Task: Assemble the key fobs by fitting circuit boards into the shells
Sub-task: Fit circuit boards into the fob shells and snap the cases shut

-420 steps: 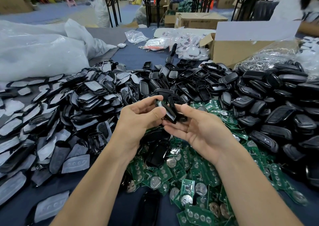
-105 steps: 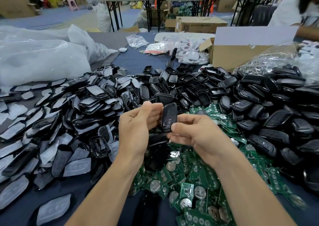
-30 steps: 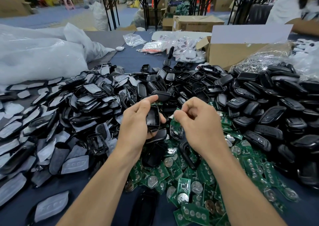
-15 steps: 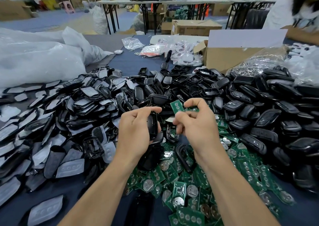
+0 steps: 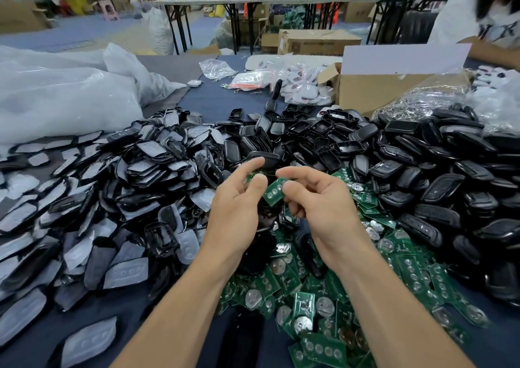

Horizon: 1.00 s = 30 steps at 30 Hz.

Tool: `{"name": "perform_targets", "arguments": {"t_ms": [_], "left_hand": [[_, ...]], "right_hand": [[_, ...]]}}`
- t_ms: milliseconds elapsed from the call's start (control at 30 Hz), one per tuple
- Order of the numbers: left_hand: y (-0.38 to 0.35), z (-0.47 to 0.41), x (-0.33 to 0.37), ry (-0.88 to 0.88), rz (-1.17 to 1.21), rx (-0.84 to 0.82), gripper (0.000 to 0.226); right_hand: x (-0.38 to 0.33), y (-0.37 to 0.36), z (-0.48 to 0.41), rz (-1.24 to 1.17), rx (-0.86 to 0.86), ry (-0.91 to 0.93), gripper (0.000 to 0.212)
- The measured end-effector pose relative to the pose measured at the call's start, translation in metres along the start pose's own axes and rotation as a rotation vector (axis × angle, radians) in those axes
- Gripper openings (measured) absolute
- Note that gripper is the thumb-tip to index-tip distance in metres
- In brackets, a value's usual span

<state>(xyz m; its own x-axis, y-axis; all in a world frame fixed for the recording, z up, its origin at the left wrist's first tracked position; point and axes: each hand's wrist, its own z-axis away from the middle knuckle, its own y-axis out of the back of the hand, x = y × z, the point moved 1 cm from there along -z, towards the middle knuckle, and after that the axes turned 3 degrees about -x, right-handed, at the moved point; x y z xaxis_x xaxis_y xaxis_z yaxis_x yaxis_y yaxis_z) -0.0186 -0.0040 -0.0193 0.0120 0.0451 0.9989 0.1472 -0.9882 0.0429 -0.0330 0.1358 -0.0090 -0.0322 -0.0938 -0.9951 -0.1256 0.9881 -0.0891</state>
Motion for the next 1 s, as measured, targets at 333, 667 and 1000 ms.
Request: {"name": "perform_targets", "arguments": {"t_ms": [333,667,1000], "left_hand": [[0.015,0.003,0.006,0.105,0.186,-0.238,0.056],[0.013,-0.001,0.002,0.034,0.089,-0.349,0.077],[0.013,-0.002,0.000,0.109,0.136,-0.263,0.048]], "right_hand": [[0.009,0.004,-0.002,0.226,0.190,0.150,0.014],[0.008,0.014,-0.005,0.195,0.195,0.156,0.021],[-0.001,0.011,0.003,0.490,0.129,0.317,0.023]]}}
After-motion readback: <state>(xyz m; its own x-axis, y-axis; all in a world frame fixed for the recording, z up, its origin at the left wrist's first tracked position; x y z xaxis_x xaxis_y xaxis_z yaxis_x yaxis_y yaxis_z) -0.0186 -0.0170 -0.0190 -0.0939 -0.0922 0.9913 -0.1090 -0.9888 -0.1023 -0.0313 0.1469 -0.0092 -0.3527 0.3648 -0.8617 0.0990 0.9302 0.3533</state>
